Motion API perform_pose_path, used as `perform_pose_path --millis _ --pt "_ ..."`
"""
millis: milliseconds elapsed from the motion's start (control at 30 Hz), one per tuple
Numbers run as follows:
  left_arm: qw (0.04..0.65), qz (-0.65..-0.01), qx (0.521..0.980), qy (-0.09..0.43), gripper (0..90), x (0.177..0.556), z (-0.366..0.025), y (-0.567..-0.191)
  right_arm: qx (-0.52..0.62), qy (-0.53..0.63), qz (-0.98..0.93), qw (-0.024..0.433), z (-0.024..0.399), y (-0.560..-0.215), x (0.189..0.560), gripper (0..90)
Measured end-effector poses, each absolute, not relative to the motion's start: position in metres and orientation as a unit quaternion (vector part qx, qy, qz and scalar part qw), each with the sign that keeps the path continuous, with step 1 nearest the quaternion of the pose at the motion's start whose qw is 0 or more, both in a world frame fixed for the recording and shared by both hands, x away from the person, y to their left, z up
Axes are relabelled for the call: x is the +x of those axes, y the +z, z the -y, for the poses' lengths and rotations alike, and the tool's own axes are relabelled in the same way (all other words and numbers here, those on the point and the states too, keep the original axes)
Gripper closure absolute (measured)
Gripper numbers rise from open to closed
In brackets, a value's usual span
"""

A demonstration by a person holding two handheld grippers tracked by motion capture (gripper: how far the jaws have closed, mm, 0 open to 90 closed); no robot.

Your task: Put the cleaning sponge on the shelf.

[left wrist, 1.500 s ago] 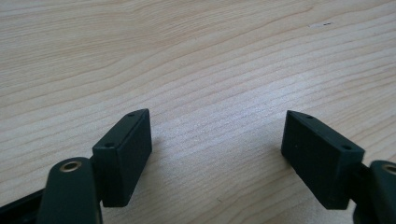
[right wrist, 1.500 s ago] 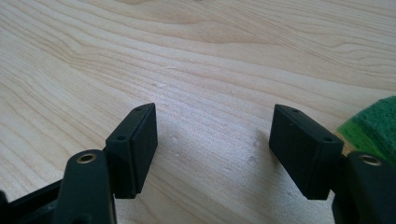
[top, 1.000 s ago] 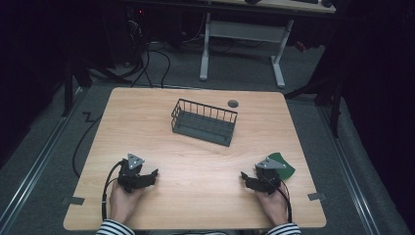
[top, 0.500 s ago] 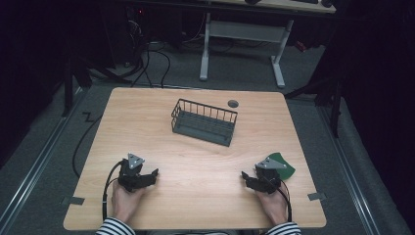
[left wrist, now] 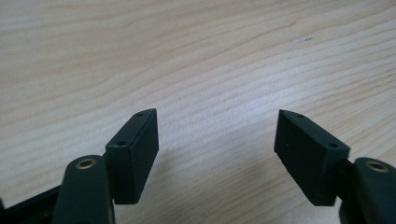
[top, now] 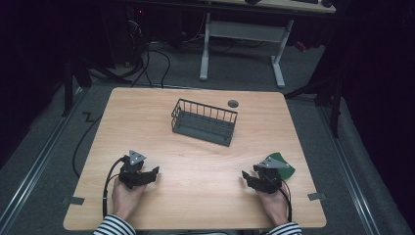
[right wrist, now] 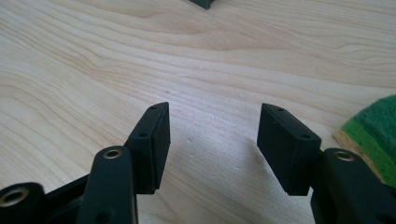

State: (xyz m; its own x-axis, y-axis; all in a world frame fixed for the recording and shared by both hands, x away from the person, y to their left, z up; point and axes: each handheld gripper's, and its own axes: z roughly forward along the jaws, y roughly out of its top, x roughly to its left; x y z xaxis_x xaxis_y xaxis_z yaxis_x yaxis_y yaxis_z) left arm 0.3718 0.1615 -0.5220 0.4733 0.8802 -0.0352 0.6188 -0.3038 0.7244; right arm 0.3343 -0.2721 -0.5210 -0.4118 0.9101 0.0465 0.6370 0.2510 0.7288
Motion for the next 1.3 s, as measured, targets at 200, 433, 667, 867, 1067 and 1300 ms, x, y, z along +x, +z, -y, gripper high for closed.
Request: perform_pose_path --millis 200,433,667,867,1067,1300 --pt "0.346 -0.456 0.796 0.194 31.9 0.385 -0.149 -0.501 0.496 0.352 -0.768 0.198 0.267 -0.507 0.342 47.0" --pt "0.346 -0.453 0.798 0.197 34.1 0.41 -0.144 -0.484 0.493 0.364 -0.767 0.189 0.258 -0.493 0.356 50.7" --pt "0.341 -0.449 0.8 0.205 34.4 0.433 -0.131 -0.469 0.497 0.365 -0.767 0.179 0.253 -0.487 0.373 55.3" --pt "0.336 -0.443 0.807 0.201 36.7 0.45 -0.122 -0.47 0.497 0.375 -0.762 0.181 0.25 -0.481 0.385 59.3" --pt "0.327 -0.447 0.808 0.198 38.7 0.465 -0.118 -0.471 0.501 0.371 -0.761 0.178 0.246 -0.475 0.399 62.1" --pt "0.329 -0.45 0.805 0.205 44.0 0.481 -0.114 -0.464 0.516 0.361 -0.757 0.172 0.242 -0.474 0.416 65.0"
